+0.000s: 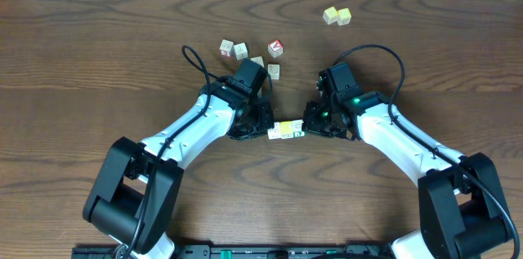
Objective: Lift 3 blocks
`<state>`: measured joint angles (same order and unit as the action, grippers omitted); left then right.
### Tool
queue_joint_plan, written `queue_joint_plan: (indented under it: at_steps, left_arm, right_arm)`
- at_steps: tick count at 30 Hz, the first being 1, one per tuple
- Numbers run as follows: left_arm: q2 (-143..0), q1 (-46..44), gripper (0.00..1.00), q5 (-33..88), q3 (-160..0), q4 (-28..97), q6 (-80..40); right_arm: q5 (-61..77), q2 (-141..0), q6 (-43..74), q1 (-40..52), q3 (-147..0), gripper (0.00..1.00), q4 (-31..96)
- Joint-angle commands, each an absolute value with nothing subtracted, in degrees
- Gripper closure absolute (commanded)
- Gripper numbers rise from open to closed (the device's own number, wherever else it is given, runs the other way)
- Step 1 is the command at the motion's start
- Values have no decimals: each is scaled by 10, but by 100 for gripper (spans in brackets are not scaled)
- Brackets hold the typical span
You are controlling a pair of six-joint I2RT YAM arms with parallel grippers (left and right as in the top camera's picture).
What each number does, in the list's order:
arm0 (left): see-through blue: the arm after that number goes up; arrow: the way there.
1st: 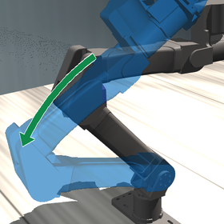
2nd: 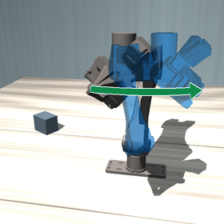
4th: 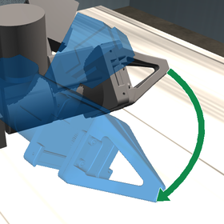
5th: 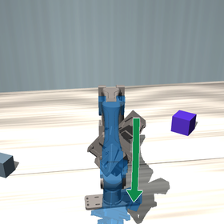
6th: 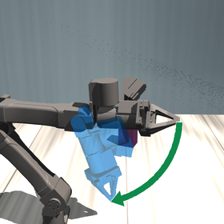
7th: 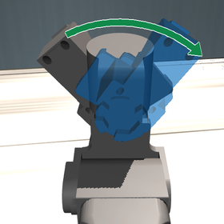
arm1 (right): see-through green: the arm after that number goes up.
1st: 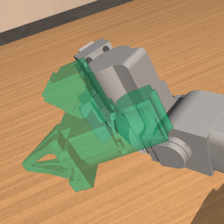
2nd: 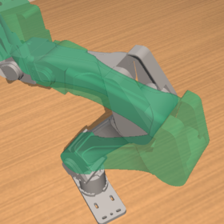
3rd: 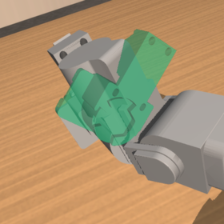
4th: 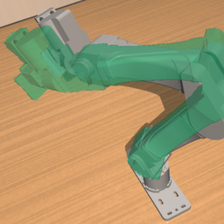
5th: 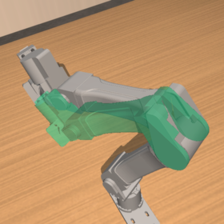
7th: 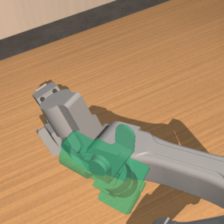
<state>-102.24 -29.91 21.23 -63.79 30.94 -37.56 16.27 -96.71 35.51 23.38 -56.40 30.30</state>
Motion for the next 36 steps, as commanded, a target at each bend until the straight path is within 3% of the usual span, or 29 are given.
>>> queue_joint_plan:
  at_steps: [1, 36]
  left_arm:
    - [-1030, -319, 93, 248, -666, 292, -382]
    - [-1080, -320, 93, 250, -666, 275, -383]
  right_arm:
    - [255, -966, 350, 256, -572, 99, 291]
    - [246, -967, 353, 256, -509, 99, 230]
